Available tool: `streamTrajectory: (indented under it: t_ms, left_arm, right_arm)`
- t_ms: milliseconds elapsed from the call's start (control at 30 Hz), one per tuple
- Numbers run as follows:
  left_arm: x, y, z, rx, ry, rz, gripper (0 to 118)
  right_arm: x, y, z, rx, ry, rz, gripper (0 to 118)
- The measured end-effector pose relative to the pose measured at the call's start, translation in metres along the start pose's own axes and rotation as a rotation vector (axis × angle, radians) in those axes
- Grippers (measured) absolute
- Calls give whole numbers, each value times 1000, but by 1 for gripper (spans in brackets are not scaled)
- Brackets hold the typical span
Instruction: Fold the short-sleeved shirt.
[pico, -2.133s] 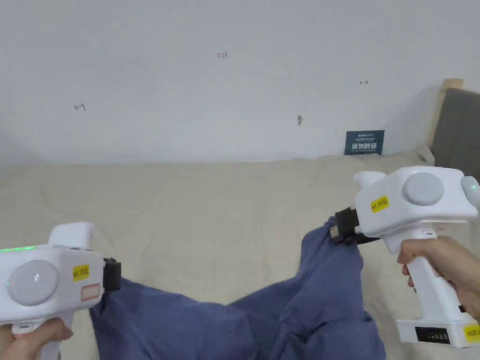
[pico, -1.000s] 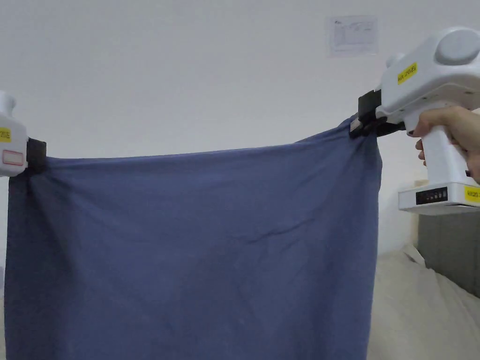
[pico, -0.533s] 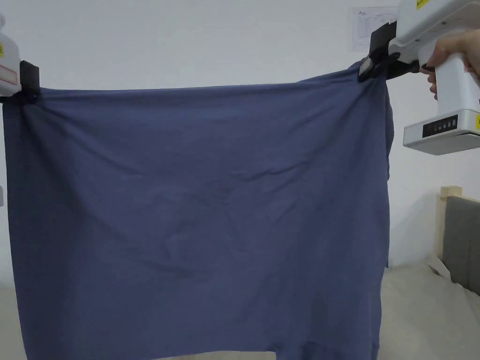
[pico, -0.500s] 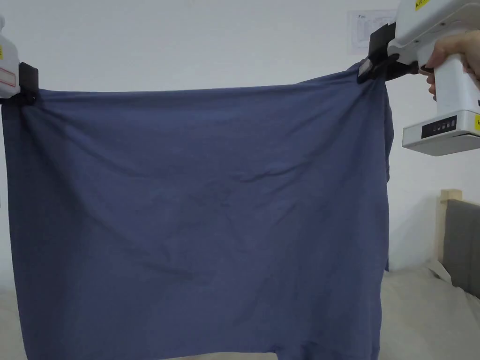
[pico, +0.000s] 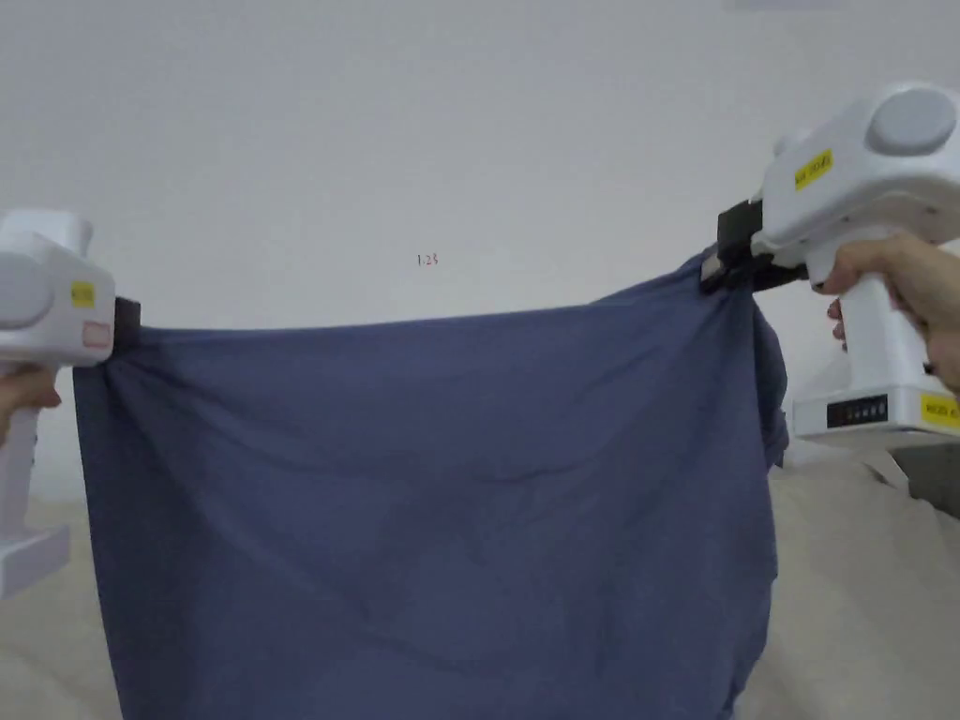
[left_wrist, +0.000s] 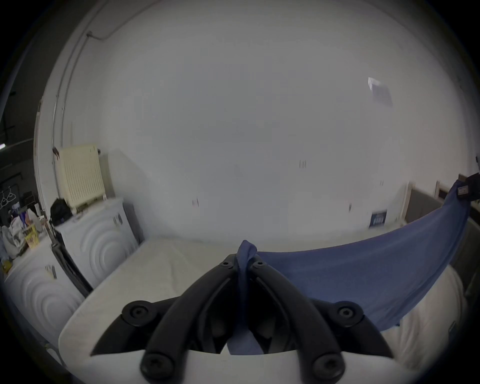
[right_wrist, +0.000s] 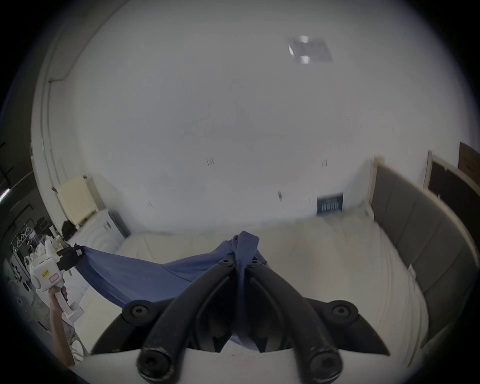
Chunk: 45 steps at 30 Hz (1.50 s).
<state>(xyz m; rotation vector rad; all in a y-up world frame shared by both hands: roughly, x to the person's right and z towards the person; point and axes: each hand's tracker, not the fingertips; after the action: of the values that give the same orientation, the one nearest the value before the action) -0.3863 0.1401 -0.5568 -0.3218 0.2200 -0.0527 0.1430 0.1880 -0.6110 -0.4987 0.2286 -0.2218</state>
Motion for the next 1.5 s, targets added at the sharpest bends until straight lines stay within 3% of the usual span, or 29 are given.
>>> streamTrajectory:
  t_ms: [267,400,467,600,667,867,1067,1233,1500]
  left_arm:
    - [39,-179,-58,-340,-55,-6,6]
    - [48,-236,-62,-455,-74,-43,6]
    - [38,-251,-65,-456,-74,-41,6]
    - [14,-262,-27,-440,-89,19,6]
    - [6,-264,-7,-435,-98,51,6]
    - [-13,-280,83,-419,-132,-6,6]
    - [-38,-322,174,-404,-134,29,6]
    - [-48,-360,247,-412,-132,10,6]
    - [-63,-411,308,-417,-137,25,6]
  right_arm:
    - [68,-164,-118,-318,-76,-121,1]
    - [97,-233,-140,-435,-85,-233,1]
    - [107,-255,-134,-439,-39,-287,1]
    - [93,-279,-71,-383,-21,-259,1]
    - [104,-288,-54,-349,-1,-284,1]
    - [98,-329,32,-330,2,-243,1]
    - [68,-395,130,-320,5,-208,1]
    - [62,-450,197,-306,6,-227,1]
    - [53,-511,257,-319,-4,-212,1]
